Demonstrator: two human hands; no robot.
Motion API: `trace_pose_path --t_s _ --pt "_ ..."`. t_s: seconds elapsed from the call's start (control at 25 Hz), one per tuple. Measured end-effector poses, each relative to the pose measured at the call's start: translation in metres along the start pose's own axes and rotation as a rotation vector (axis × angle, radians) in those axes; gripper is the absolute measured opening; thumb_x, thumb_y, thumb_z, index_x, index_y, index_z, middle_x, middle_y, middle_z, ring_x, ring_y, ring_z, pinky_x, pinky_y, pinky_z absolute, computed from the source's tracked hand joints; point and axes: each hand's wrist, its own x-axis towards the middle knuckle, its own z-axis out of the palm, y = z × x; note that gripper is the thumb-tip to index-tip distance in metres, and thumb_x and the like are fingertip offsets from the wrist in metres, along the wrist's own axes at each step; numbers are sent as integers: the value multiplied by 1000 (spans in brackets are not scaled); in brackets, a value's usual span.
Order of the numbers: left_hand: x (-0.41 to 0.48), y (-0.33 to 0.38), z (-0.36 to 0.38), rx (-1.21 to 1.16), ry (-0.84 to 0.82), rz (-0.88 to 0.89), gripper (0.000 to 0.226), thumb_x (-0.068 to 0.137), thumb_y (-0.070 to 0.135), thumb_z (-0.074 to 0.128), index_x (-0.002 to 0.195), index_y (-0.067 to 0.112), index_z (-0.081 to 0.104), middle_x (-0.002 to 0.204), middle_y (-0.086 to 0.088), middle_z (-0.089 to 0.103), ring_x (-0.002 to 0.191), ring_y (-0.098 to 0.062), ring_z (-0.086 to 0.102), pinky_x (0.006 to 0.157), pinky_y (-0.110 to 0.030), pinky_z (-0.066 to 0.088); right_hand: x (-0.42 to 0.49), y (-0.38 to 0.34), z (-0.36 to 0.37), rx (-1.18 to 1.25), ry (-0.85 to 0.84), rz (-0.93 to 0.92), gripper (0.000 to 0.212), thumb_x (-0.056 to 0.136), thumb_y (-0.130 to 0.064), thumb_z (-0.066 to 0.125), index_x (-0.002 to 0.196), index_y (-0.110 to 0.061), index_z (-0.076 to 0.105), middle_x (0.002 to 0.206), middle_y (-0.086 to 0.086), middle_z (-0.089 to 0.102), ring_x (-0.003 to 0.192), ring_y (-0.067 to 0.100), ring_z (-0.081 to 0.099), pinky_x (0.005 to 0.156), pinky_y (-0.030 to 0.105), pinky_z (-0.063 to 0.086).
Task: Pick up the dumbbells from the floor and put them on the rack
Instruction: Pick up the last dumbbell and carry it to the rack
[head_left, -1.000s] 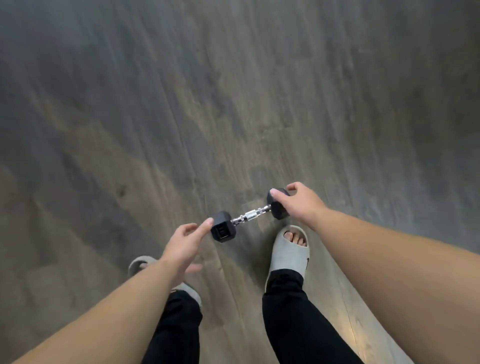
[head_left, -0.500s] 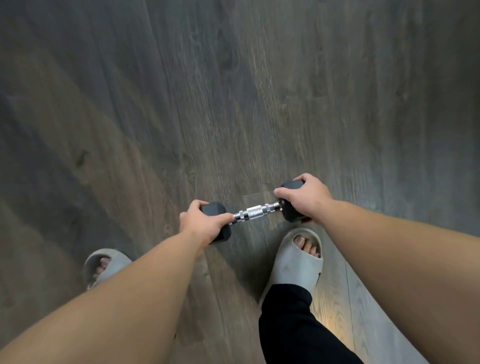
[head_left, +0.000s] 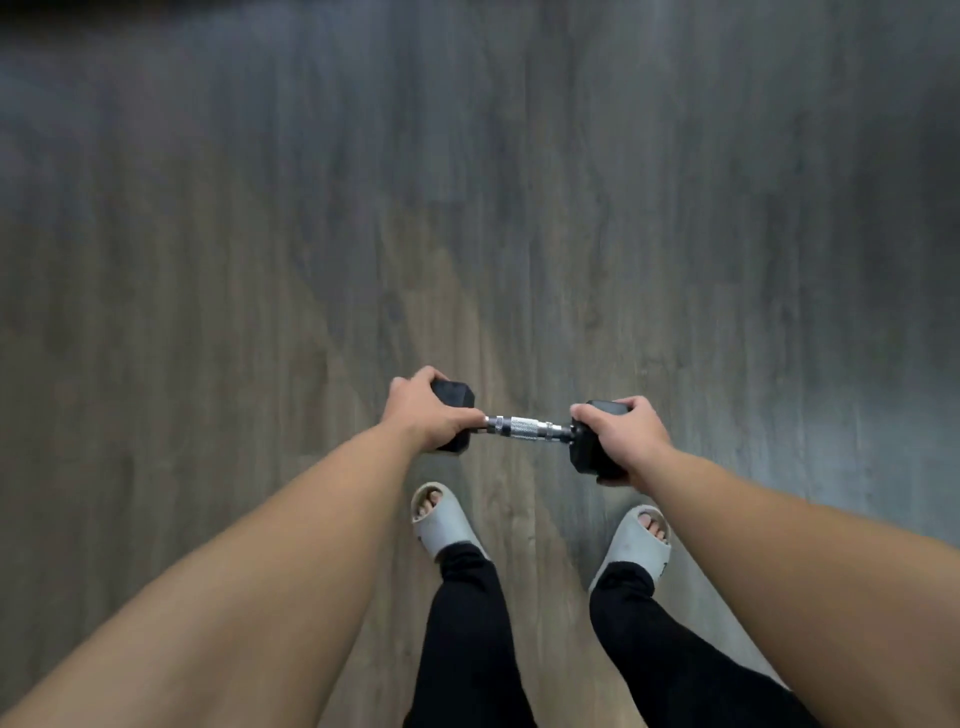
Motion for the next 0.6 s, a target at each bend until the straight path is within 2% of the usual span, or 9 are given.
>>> trace_pose_path --t_s 0.2,0.32,0.44,0.52,0.6 --pt "-123 -7 -198 -129 169 60 61 60 43 93 111 28 62 125 -5 48 96 -21 55 78 -27 45 -189 -122 39 0 -2 -198 66 66 -51 86 117 -25 54 128 11 60 99 35 69 53 40 61" --pt "-179 -30 -306 -184 264 95 69 61 40 94 120 27 61 128 -5 47 98 -22 53 74 -25 43 -283 -173 87 12 -32 -284 60 66 -48 86 112 -25 54 126 12 61 96 35 69 52 40 60" --pt "-216 -65 -401 -177 372 102 73 61 39 94 124 26 60 128 -4 45 98 -21 51 74 -26 42 -353 -207 151 54 -130 -345 55 66 -46 86 105 -27 53 123 11 63 98 37 70 57 45 61" --pt "-229 -88 -451 -153 443 77 74 58 41 94 123 26 61 127 -4 47 100 -22 52 79 -28 42 -385 -227 193 57 -176 -364 59 68 -44 86 112 -25 51 121 11 63 98 38 70 60 49 62" --pt "-235 -122 -501 -161 513 37 78 54 42 96 123 26 63 128 -4 51 102 -22 54 81 -28 45 -418 -249 240 28 -247 -390 66 59 -47 86 112 -26 51 120 11 63 97 39 70 59 52 62"
